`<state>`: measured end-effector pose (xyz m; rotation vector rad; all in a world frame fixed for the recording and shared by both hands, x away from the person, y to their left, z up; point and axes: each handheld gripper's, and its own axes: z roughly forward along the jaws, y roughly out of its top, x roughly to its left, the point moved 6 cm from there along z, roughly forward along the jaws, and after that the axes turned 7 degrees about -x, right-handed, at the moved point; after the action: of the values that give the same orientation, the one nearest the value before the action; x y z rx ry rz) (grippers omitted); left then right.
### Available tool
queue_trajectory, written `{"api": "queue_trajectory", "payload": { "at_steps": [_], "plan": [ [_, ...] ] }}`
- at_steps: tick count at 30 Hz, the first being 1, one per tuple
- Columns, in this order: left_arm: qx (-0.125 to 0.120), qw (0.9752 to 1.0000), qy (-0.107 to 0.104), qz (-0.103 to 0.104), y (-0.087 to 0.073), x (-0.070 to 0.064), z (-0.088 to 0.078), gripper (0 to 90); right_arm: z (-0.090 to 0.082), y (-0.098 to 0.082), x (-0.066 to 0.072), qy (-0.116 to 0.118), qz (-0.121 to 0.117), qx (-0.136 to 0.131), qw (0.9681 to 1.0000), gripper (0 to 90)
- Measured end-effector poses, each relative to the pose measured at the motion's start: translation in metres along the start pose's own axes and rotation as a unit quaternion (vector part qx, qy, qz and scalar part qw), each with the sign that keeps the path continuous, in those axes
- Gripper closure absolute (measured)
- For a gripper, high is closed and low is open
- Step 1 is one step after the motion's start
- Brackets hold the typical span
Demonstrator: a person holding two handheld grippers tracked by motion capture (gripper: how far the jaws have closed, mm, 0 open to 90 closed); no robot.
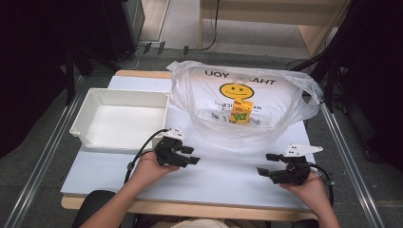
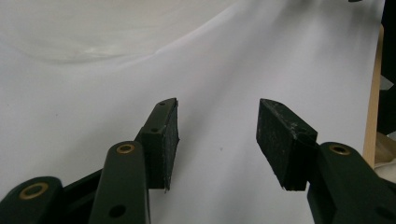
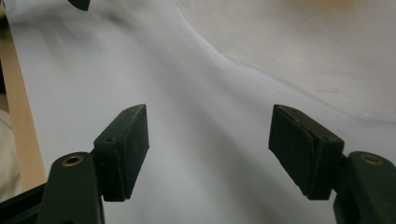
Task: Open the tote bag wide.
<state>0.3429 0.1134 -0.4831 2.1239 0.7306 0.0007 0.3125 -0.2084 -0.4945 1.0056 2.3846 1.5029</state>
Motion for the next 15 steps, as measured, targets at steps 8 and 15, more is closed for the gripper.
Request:
{"api": "queue_trajectory", "payload": {
  "at_steps": [8, 15],
  "plan": [
    [-0.004, 1.0000, -0.003, -0.005, 0.0006, -0.0014, -0.0008, 47.6, 0.0008, -0.0009, -0.0011, -0.002, 0.001, 0.005, 1.0000, 35.0],
    [-0.005, 1.0000, -0.002, 0.002, 0.0008, -0.0009, -0.0013, 47.5, -0.0009, -0.0006, -0.0021, -0.006, -0.001, 0.003, 1.0000, 37.5]
  ]
}}
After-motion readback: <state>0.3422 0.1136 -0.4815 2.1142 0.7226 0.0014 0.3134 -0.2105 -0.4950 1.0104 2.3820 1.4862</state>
